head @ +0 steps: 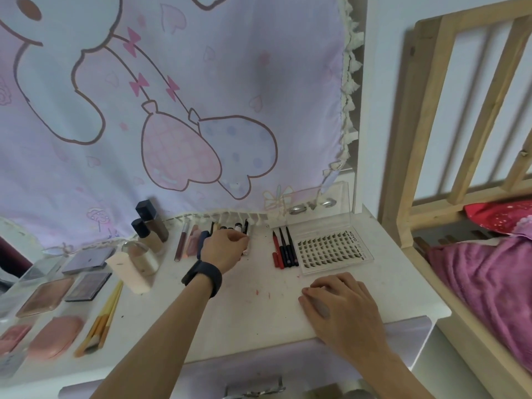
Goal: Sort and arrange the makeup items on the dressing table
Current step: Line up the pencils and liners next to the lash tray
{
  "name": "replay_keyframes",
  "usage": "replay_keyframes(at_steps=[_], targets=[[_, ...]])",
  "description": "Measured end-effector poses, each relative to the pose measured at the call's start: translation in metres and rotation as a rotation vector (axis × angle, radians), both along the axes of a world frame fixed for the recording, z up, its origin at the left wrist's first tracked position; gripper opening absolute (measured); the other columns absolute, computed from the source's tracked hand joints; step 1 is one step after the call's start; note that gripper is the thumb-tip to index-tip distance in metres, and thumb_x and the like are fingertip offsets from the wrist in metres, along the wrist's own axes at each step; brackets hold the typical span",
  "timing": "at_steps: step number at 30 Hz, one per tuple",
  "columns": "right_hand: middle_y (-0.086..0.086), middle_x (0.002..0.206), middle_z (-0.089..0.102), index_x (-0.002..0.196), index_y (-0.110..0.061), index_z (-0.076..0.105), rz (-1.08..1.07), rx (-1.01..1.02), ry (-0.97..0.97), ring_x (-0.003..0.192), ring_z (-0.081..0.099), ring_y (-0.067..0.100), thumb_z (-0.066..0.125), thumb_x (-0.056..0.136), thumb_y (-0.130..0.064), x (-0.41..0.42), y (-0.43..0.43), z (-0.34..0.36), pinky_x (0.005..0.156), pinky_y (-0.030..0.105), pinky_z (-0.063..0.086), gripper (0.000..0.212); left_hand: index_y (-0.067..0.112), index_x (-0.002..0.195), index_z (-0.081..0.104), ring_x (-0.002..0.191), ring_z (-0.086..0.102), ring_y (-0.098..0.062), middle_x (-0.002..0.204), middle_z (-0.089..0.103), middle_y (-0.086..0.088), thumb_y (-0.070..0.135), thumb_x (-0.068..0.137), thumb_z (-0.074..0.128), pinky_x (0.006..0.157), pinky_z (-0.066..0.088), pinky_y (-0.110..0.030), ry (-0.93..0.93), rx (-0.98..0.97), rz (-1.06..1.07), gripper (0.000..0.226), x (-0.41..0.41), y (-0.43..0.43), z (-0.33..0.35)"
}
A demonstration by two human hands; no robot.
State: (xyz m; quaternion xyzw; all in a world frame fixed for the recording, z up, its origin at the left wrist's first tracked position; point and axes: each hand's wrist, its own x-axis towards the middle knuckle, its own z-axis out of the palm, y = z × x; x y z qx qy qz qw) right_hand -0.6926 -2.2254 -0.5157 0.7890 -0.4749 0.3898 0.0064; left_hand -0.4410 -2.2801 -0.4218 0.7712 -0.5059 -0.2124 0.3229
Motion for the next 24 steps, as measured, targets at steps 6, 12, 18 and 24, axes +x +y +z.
replay_keyframes(at_steps=[6, 12, 18, 24], targets=[[-0.019, 0.091, 0.067, 0.087, -0.033, 0.077, -0.018, 0.013, -0.009, 0.090, 0.056, 0.009, 0.060, 0.086, -0.051, 0.001, -0.001, 0.000, 0.077, 0.024, 0.047, 0.025, 0.030, 0.107, 0.072, 0.097, 0.061, -0.020, 0.112, 0.063, 0.004, 0.037, 0.094, 0.055, 0.078, 0.055, -0.034, -0.528, 0.040, -0.063, 0.023, -0.006, -0.001, -0.004], [-0.018, 0.090, 0.068, 0.087, -0.032, 0.077, -0.021, 0.041, 0.011, 0.088, 0.056, 0.009, 0.075, 0.081, -0.045, 0.001, 0.000, 0.003, 0.077, 0.024, 0.046, 0.015, 0.015, 0.079, 0.063, 0.105, 0.057, -0.024, 0.102, 0.059, -0.003, 0.042, 0.098, 0.050, 0.075, 0.056, -0.039, -0.727, 0.129, -0.109, 0.035, -0.016, -0.001, -0.010], [-0.016, 0.089, 0.068, 0.087, -0.031, 0.077, -0.019, 0.039, 0.015, 0.085, 0.056, 0.011, 0.075, 0.082, -0.044, 0.001, 0.001, 0.005, 0.075, 0.025, 0.047, 0.015, 0.013, 0.107, 0.064, 0.099, 0.062, -0.023, 0.110, 0.062, -0.004, 0.048, 0.093, 0.059, 0.074, 0.056, -0.035, -0.801, 0.194, -0.098, 0.038, -0.023, 0.007, -0.005], [-0.017, 0.089, 0.069, 0.086, -0.031, 0.077, -0.010, 0.051, 0.025, 0.084, 0.056, 0.012, 0.078, 0.080, -0.042, 0.000, 0.001, 0.008, 0.073, 0.026, 0.047, 0.013, 0.013, 0.106, 0.064, 0.088, 0.066, -0.022, 0.103, 0.068, -0.005, 0.031, 0.092, 0.061, 0.070, 0.055, -0.030, -0.635, 0.262, -0.130, 0.023, -0.018, 0.027, 0.000]])
